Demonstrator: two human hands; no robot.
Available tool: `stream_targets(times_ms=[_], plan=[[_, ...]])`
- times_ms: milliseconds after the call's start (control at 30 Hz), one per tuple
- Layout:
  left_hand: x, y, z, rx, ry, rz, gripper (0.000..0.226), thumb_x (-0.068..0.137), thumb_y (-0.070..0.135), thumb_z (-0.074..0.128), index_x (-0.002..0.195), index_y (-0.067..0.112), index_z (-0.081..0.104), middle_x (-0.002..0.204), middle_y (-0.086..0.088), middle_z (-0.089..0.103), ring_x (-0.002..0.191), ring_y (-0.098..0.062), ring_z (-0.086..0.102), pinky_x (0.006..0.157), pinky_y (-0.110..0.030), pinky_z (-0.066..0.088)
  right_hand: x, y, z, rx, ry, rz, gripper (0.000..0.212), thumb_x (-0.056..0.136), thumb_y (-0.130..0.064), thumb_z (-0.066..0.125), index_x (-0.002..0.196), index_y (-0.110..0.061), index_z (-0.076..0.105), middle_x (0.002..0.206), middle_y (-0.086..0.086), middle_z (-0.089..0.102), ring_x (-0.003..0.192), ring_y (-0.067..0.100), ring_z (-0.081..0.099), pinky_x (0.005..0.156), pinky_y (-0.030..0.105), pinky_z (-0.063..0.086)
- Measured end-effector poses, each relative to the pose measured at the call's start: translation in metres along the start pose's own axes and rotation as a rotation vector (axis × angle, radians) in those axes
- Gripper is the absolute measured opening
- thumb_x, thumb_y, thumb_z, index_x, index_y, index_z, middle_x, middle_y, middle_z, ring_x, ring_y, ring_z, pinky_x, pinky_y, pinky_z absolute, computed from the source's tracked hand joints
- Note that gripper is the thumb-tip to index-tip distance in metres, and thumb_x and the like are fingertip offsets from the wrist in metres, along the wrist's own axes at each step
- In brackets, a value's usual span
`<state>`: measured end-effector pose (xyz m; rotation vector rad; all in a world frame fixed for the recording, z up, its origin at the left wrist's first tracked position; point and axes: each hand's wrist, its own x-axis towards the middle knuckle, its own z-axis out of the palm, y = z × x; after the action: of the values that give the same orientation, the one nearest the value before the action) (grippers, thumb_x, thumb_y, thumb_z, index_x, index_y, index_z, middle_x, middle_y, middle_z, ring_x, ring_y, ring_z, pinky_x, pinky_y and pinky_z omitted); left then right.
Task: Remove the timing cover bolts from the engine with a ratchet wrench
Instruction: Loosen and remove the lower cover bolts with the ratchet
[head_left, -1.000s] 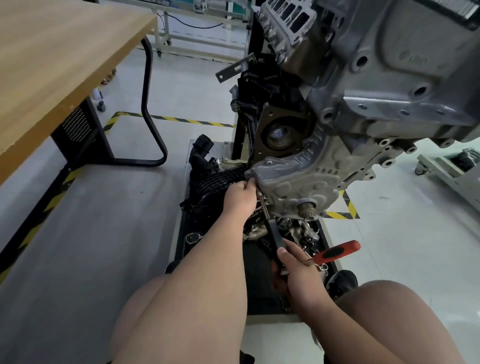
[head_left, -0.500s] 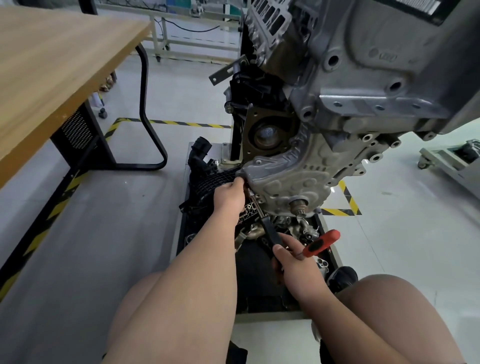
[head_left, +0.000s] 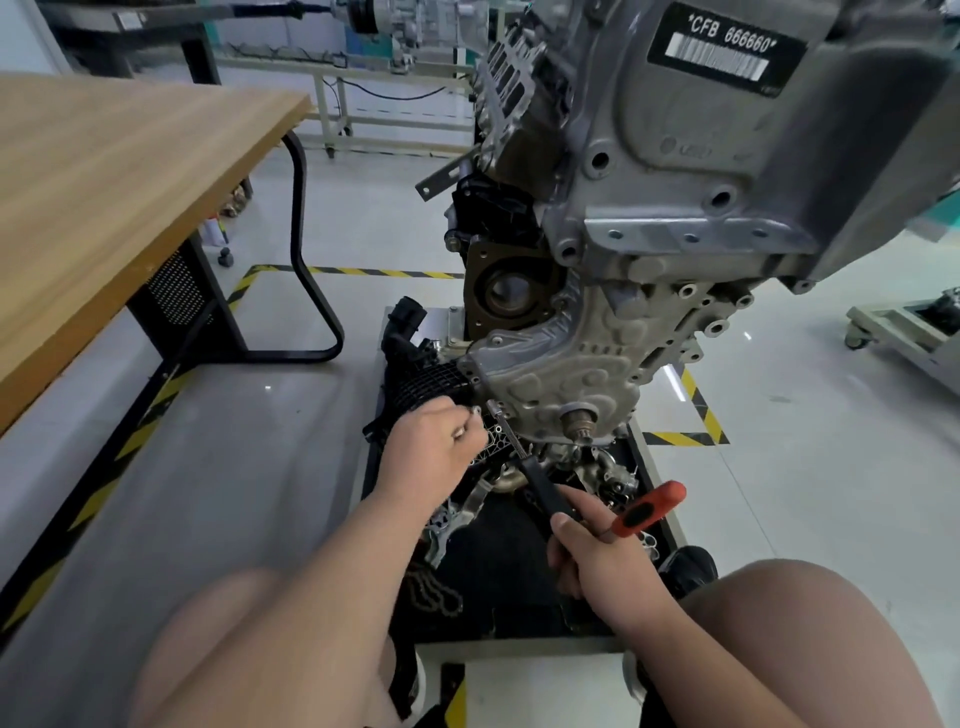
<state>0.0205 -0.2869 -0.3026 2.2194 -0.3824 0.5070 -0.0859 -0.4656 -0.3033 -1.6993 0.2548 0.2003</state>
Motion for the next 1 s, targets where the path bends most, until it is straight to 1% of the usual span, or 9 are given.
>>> stream_targets(times_ms=[100, 200, 333, 467, 533, 633, 700, 867, 1000], plan=[[-0.026, 0.023, -0.016, 0.090, 0.033, 0.373, 0.037, 0.085, 0.020, 0.054, 0.050, 0.007, 0.051, 0.056, 0.001, 0.046, 0.050, -0.011, 0.041, 0.048, -0.013, 0.029, 0.001, -0.012, -0.002, 0.219, -0.052, 0.016, 0.017, 0.101, -0.011, 0.046, 0.105, -0.008, 0.062, 0.071, 0.009, 0.066, 0.051, 0.022, 0.053, 0.051, 0.028, 0.046], [-0.043, 0.039, -0.020, 0.218, -0.025, 0.640, 0.034, 0.081, 0.020, 0.053, 0.049, 0.012, 0.053, 0.054, 0.001, 0.047, 0.048, -0.012, 0.046, 0.044, -0.020, 0.036, 0.008, -0.027, -0.001, 0.406, -0.127, 0.053, 0.022, 0.100, -0.010, 0.046, 0.086, -0.002, 0.061, 0.075, 0.011, 0.067, 0.054, 0.021, 0.056, 0.048, 0.030, 0.046], [-0.051, 0.051, -0.011, 0.300, -0.101, 0.745, 0.031, 0.079, 0.023, 0.051, 0.050, 0.015, 0.058, 0.055, 0.001, 0.048, 0.047, -0.016, 0.050, 0.039, -0.021, 0.039, 0.012, -0.032, -0.005, 0.455, -0.234, 0.049, 0.029, 0.097, -0.003, 0.050, 0.072, -0.013, 0.062, 0.068, 0.007, 0.060, 0.054, 0.016, 0.052, 0.046, 0.026, 0.045], [-0.053, 0.051, -0.004, 0.297, -0.213, 0.741, 0.032, 0.080, 0.028, 0.049, 0.053, 0.016, 0.061, 0.058, 0.003, 0.052, 0.049, -0.012, 0.053, 0.041, -0.020, 0.039, 0.012, -0.026, -0.009, 0.352, -0.325, 0.054, 0.012, 0.093, 0.005, 0.053, 0.093, -0.006, 0.059, 0.074, 0.010, 0.055, 0.059, 0.016, 0.052, 0.053, 0.025, 0.047], [-0.056, 0.051, -0.001, 0.271, -0.317, 0.646, 0.035, 0.085, 0.030, 0.049, 0.059, 0.015, 0.065, 0.063, 0.004, 0.055, 0.053, -0.011, 0.056, 0.044, -0.020, 0.042, 0.013, -0.023, -0.010, 0.295, -0.329, 0.070, 0.016, 0.091, 0.007, 0.053, 0.104, -0.002, 0.057, 0.081, 0.014, 0.054, 0.063, 0.019, 0.052, 0.058, 0.029, 0.045], [-0.063, 0.050, 0.002, 0.026, -0.534, 0.202, 0.029, 0.095, 0.035, 0.055, 0.072, 0.026, 0.069, 0.071, 0.016, 0.056, 0.066, 0.001, 0.053, 0.058, -0.017, 0.038, 0.016, -0.018, -0.008, 0.266, -0.244, 0.046, 0.016, 0.089, 0.008, 0.055, 0.098, -0.004, 0.058, 0.073, 0.009, 0.057, 0.059, 0.016, 0.054, 0.052, 0.025, 0.045], [-0.064, 0.049, 0.005, -0.133, -0.559, -0.045, 0.029, 0.095, 0.037, 0.058, 0.067, 0.035, 0.064, 0.065, 0.024, 0.057, 0.061, 0.008, 0.052, 0.054, -0.009, 0.032, 0.016, -0.016, -0.007, 0.297, -0.169, 0.009, 0.017, 0.088, 0.009, 0.056, 0.093, -0.006, 0.058, 0.068, 0.006, 0.057, 0.056, 0.015, 0.053, 0.049, 0.024, 0.044], [-0.059, 0.051, 0.010, -0.329, -0.615, -0.483, 0.042, 0.092, 0.048, 0.057, 0.056, 0.029, 0.062, 0.046, 0.009, 0.041, 0.042, -0.009, 0.037, 0.051, -0.028, 0.030, 0.016, -0.016, -0.007, 0.323, -0.037, -0.081, 0.020, 0.088, 0.007, 0.058, 0.104, -0.005, 0.058, 0.063, -0.003, 0.058, 0.057, 0.011, 0.055, 0.052, 0.023, 0.045], [-0.053, 0.055, 0.008, -0.627, -0.629, -0.655, 0.046, 0.095, 0.035, 0.059, 0.051, 0.024, 0.057, 0.045, 0.004, 0.028, 0.038, -0.011, 0.021, 0.041, -0.022, 0.017, 0.015, -0.018, -0.006, 0.153, 0.030, -0.178, 0.029, 0.087, 0.002, 0.061, 0.112, -0.013, 0.059, 0.079, 0.003, 0.054, 0.071, 0.010, 0.052, 0.065, 0.022, 0.046]])
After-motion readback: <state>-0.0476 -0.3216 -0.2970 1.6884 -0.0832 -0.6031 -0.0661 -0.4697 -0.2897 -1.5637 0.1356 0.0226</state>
